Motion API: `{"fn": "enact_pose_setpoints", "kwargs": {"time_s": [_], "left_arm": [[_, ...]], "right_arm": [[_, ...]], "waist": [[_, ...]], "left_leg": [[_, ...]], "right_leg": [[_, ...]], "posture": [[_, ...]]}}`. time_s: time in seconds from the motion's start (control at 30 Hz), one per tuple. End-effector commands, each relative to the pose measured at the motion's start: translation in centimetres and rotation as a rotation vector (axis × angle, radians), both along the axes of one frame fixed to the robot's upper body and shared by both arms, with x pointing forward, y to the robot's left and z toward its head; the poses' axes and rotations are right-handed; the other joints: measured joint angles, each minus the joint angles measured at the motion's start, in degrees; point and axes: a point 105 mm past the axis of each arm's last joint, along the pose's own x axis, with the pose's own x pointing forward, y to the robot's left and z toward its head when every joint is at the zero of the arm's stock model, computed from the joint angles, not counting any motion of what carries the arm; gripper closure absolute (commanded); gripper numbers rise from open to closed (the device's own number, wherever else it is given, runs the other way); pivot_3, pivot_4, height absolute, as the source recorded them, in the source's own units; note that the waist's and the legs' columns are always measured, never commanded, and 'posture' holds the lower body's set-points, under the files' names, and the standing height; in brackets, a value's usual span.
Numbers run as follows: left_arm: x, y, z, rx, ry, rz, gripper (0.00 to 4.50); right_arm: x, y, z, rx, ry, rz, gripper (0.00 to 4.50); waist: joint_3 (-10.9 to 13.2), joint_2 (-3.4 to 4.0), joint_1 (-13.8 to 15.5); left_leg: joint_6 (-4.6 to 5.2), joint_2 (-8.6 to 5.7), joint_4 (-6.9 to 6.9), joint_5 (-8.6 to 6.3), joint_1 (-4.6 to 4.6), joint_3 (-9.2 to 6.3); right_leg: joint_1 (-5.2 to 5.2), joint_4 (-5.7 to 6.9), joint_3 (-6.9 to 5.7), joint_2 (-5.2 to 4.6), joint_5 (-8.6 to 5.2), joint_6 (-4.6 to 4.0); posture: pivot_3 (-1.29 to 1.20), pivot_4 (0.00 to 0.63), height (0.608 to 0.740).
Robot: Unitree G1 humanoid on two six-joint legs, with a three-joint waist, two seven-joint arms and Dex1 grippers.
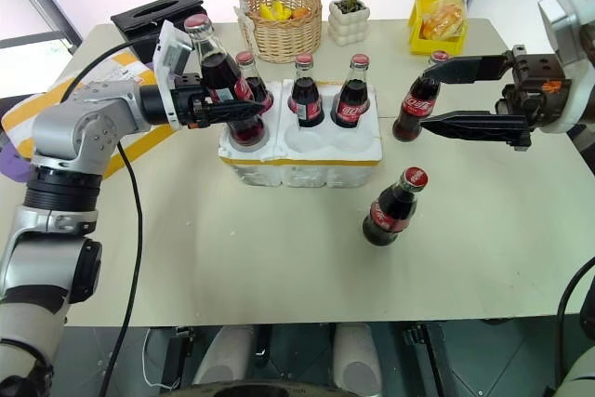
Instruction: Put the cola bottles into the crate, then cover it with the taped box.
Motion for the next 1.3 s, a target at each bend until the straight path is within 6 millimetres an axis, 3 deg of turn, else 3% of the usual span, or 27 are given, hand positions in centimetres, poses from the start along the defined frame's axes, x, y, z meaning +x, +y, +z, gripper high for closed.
{"fn": "enact_pose_setpoints", "kwargs": {"time_s": [0.03,0.33,0.4,0.47,0.73,0.83,1.0,1.17,1.3], "left_arm": [[-1.0,-0.8,1.3,0.014,-0.080,-0.062,1.61],[-0.6,-1.5,-3.2,0.160,-0.087,-0.063,1.61],[-0.2,-1.5,-3.8,0.159,-0.083,-0.037,0.59],[0.3,-1.3,-4.2,0.157,-0.085,-0.008,0.04],[1.5,-0.7,-5.4,0.129,-0.075,0.077,0.04],[1.1,-0.1,-4.0,0.085,-0.091,0.085,0.04],[-1.3,1.9,0.7,0.008,-0.153,0.074,0.04],[-5.1,3.5,5.5,-0.054,-0.187,0.021,0.04],[-8.6,3.0,8.5,-0.119,-0.159,-0.103,0.04]], "right_arm": [[-0.5,0.0,1.2,0.011,-0.062,0.000,0.00],[-0.3,0.4,1.1,0.021,-0.066,0.005,0.00],[-0.2,0.4,1.1,0.021,-0.068,0.004,0.00],[-0.2,0.4,1.2,0.024,-0.069,0.003,0.00],[0.0,0.4,1.3,0.032,-0.076,-0.001,0.00],[0.0,0.2,1.2,0.031,-0.078,-0.009,0.00],[0.1,-0.5,1.1,0.039,-0.075,-0.053,0.00],[0.6,-2.1,0.8,0.070,-0.065,-0.134,0.00],[1.0,-4.5,-0.2,0.079,-0.049,-0.244,0.00]], "waist": [[0.0,0.00,0.0],[0.0,0.00,0.0],[0.0,0.00,0.1],[0.0,0.00,0.1],[0.0,0.01,0.1],[0.0,0.01,0.0],[0.0,0.00,-0.4],[0.0,0.00,-0.1],[0.0,0.00,0.2]], "left_leg": [[0.00,0.00,-0.01,0.00,0.00,-0.01],[0.00,-0.01,-0.02,0.00,0.01,-0.03],[0.00,-0.01,-0.01,0.00,0.00,-0.03],[0.00,-0.01,-0.01,0.00,0.00,-0.03],[0.00,-0.01,0.02,0.00,0.14,-0.04],[0.00,-0.01,0.02,0.00,0.16,-0.04],[0.00,0.00,-0.03,0.00,0.16,-0.05],[0.00,0.00,-0.01,0.00,0.10,-0.08],[0.00,0.00,0.01,0.00,0.11,-0.10]], "right_leg": [[0.00,0.00,0.00,0.00,0.00,0.00],[0.02,-0.01,0.00,0.00,0.00,0.00],[0.02,-0.01,0.00,0.00,0.00,0.00],[0.02,-0.01,0.00,0.00,0.00,0.00],[0.15,0.01,0.00,0.00,0.00,0.00],[0.17,0.02,0.00,0.00,0.01,0.00],[0.10,0.11,0.00,0.00,0.00,0.01],[0.08,0.12,0.00,0.01,-0.01,0.01],[0.11,0.11,0.00,0.01,-0.02,0.01]], "posture": [[0.00,0.150,0.740],[0.00,0.150,0.740],[0.00,0.150,0.740],[0.00,0.150,0.740],[0.00,0.150,0.740],[0.00,0.150,0.740],[0.00,0.150,0.740],[0.00,0.150,0.740],[0.00,0.150,0.740]]}}
